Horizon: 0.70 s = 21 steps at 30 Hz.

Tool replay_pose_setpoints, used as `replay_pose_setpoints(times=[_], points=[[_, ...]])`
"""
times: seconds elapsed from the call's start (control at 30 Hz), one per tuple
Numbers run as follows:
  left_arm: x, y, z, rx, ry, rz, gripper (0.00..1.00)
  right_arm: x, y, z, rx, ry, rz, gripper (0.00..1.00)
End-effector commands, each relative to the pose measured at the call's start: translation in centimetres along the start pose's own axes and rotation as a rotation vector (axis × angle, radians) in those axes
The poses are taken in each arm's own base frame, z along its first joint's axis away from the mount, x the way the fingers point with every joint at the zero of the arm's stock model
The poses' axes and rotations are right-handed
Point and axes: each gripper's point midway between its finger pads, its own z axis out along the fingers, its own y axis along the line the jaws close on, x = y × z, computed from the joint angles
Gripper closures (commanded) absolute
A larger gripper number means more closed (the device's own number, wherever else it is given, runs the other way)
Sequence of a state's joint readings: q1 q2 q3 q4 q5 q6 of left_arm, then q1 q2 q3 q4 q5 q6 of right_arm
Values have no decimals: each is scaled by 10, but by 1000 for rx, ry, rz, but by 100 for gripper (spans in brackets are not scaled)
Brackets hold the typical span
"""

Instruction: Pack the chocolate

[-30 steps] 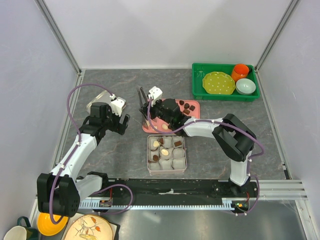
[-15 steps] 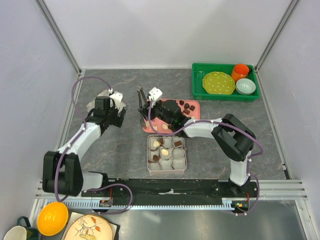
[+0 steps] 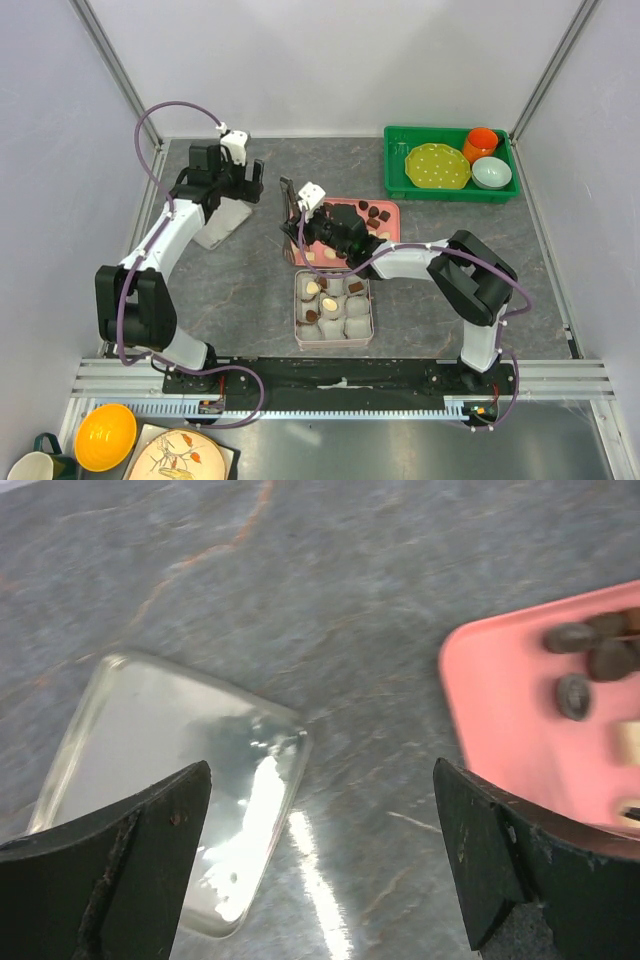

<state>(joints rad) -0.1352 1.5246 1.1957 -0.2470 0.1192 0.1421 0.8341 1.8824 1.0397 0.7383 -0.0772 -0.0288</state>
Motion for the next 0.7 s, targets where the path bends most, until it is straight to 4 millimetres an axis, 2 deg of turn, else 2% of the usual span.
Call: replay_pose_setpoints(times=[0.0, 0.3, 0.5, 0.67], points=[[-6, -43, -2, 167, 20, -44, 1, -31, -4, -8, -1, -61, -69, 39], [1, -81, 0, 240, 45, 17, 1, -59, -2, -9, -14, -102, -92, 39], [-7, -101, -9, 299, 24, 34, 1, -57, -2, -11, -19, -87, -105, 38], [-3, -119, -20, 347, 27, 77, 1, -57, -2, -10, -21, -79, -119, 38]])
